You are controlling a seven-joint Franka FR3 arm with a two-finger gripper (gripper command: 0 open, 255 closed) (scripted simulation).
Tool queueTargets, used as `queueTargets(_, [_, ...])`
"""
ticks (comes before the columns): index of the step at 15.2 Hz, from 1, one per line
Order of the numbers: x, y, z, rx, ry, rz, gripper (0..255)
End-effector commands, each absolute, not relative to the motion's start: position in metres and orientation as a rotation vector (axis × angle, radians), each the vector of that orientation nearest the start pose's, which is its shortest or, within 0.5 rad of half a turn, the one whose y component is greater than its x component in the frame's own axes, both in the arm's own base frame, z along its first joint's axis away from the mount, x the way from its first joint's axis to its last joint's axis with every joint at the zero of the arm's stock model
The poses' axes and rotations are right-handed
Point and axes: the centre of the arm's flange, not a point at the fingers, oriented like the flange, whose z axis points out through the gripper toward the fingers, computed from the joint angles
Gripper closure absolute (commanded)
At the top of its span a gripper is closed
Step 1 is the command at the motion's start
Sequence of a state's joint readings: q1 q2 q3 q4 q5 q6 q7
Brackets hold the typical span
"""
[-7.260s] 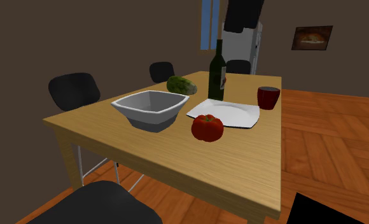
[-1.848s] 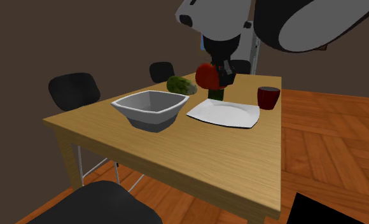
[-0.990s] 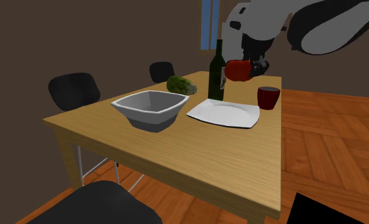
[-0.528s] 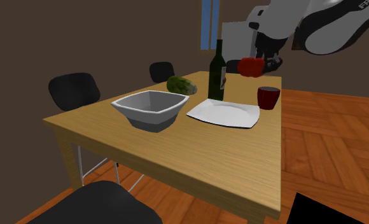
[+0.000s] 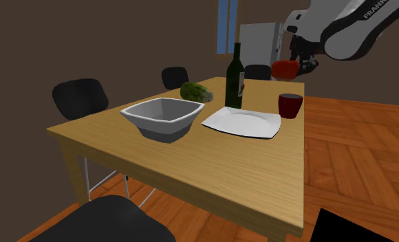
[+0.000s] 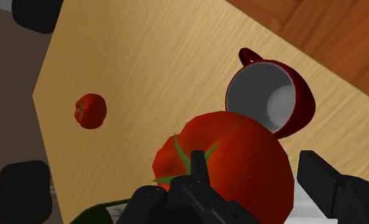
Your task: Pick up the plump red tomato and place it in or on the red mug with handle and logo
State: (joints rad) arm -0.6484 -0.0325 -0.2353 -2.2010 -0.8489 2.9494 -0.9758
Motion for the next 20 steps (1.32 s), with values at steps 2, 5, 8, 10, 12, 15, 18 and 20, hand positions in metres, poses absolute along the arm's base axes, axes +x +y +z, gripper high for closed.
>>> queueTargets(2, [0.388, -0.445, 0.472, 2.078, 0.96, 0.073, 255])
queueTargets(5, [0.383, -0.484, 0.474, 2.078, 0.96, 0.073, 255])
queueTargets(8, [0.382, -0.493, 0.463, 2.078, 0.96, 0.073, 255])
queueTargets(10, [0.382, -0.493, 0.453, 2.078, 0.96, 0.073, 255])
queueTargets(12, [0.382, -0.493, 0.442, 2.078, 0.96, 0.073, 255])
queueTargets(15, [0.382, -0.493, 0.427, 2.078, 0.96, 0.073, 255])
queueTargets(18, [0.382, -0.493, 0.411, 2.078, 0.96, 0.073, 255])
queueTargets(20, [0.382, -0.493, 0.4, 2.078, 0.96, 0.073, 255])
